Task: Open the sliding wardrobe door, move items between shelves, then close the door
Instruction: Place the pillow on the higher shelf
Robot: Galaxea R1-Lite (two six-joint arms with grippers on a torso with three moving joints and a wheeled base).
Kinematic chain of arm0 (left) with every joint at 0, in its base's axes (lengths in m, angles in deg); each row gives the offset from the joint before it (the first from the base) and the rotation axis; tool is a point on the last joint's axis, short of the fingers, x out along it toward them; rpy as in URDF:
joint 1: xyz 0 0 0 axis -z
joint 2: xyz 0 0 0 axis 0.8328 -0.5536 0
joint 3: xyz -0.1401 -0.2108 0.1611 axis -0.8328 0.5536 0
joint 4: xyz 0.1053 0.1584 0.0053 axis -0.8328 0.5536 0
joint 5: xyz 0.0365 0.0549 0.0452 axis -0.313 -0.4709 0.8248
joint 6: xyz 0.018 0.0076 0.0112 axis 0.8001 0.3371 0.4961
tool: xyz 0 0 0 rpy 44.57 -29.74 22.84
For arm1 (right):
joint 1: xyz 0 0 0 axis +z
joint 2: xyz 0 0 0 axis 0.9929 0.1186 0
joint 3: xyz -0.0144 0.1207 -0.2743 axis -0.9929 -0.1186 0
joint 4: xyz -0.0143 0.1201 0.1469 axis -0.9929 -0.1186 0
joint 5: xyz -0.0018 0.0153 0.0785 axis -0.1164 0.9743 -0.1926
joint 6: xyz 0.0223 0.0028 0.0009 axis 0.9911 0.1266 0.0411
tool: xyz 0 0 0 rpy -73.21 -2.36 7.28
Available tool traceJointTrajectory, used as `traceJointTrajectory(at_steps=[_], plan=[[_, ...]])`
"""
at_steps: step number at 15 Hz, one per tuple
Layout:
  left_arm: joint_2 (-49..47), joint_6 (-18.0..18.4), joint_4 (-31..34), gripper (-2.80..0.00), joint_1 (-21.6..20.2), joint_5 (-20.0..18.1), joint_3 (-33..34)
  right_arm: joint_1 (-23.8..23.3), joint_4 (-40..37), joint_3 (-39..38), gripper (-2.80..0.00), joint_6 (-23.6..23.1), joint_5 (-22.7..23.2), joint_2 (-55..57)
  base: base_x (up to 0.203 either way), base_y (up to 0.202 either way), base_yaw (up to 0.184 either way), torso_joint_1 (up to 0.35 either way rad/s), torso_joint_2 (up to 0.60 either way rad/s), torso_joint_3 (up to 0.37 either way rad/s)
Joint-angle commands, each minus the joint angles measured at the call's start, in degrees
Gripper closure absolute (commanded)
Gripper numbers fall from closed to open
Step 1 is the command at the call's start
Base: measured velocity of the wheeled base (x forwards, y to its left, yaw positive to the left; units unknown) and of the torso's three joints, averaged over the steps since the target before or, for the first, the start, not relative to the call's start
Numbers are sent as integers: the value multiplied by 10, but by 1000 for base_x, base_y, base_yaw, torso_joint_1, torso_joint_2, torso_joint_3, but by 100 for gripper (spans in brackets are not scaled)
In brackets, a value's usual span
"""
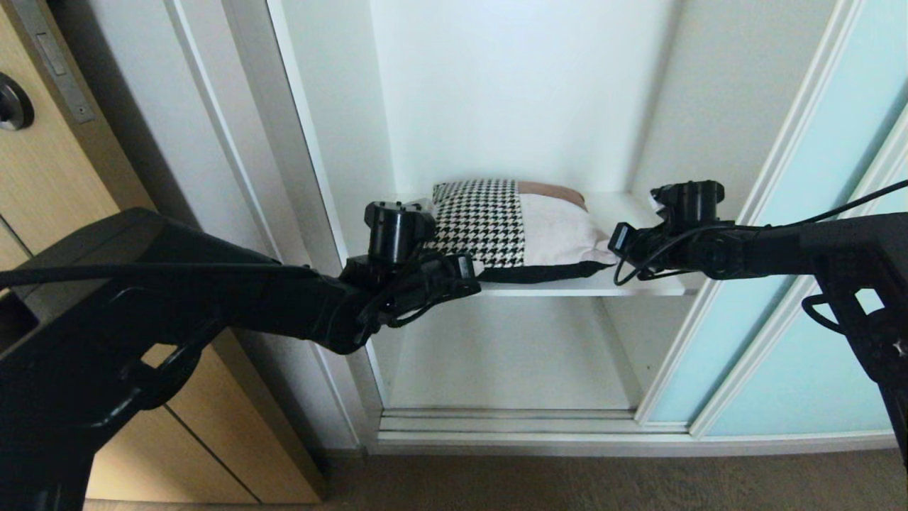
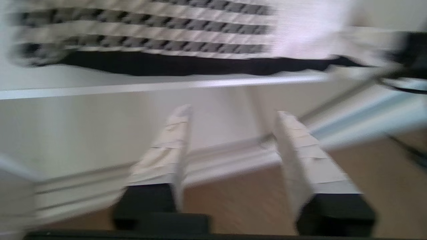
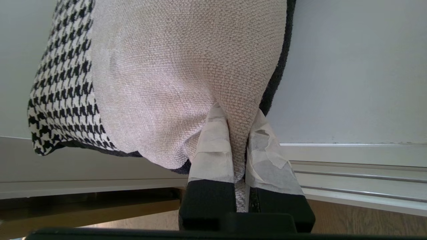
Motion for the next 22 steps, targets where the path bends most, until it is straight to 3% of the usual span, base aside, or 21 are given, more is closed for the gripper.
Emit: traceJointTrajectory(at_steps=[1, 6, 8, 14, 15, 22], plan=[[-53, -12, 40, 0, 1, -21, -79, 0, 0, 0, 0, 2, -1, 1, 0, 0, 0, 0, 0, 0], [-219, -22, 123, 0, -13, 0, -274, 0, 0, -4, 0, 2, -3, 2, 0, 0, 0, 0, 0, 0], [-246, -22, 141, 0, -22, 1, -292, 0, -1, -3, 0, 2, -3, 1, 0, 0, 0, 0, 0, 0], [-269, -17, 105, 0, -26, 4, -295, 1, -7, -2, 0, 2, -11, 1, 0, 0, 0, 0, 0, 0], [-270, -17, 104, 0, -26, 3, -295, 1, -7, 0, -280, 2, -13, 1, 0, 0, 0, 0, 0, 0], [-274, -10, 100, 0, -26, 2, -295, -5, 5, -59, -280, 0, -23, -56, 0, 0, 0, 0, 0, 0]])
